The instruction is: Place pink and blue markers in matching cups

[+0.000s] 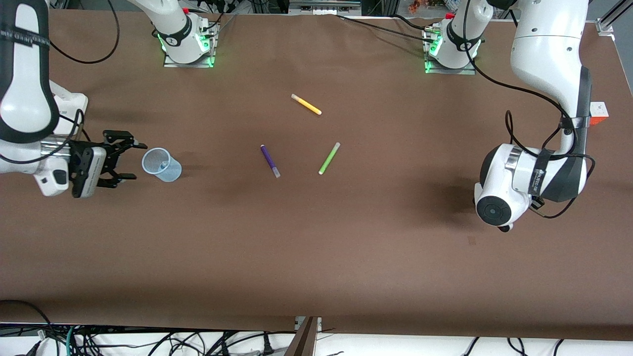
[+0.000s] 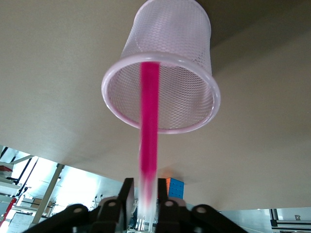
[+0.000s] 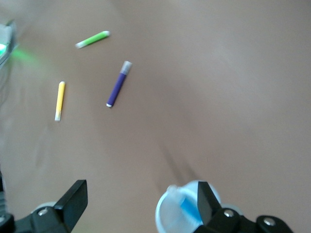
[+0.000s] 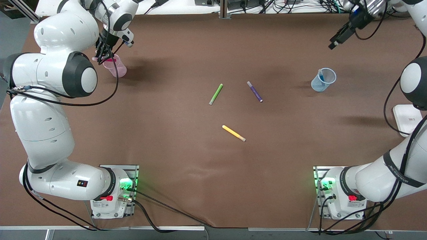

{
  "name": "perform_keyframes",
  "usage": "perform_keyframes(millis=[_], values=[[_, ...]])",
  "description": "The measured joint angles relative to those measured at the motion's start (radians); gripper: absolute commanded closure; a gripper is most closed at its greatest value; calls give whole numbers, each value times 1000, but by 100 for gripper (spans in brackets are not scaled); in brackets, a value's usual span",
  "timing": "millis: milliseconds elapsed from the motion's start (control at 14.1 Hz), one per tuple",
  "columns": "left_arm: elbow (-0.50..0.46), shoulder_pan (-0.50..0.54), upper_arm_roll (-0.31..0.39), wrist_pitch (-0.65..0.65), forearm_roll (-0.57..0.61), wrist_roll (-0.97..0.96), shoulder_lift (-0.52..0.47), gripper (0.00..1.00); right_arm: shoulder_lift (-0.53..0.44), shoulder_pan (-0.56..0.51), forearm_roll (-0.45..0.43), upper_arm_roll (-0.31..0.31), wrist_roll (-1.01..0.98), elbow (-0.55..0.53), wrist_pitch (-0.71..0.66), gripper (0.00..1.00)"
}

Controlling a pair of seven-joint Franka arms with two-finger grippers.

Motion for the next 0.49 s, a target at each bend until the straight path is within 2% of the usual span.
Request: perform_keyframes(millis=[141,283,495], values=[[13,-1,-2,0,0,1,-3,0,-2,29,-102,2,300,85,-44,0],[33,-3,-3,-2,-33,0,-19,0,-2,51,-213,23,567,112,-66,0],[51,0,2,-8,-184,0,-92,0,-18,59,-343,93,872,123,-116,0]])
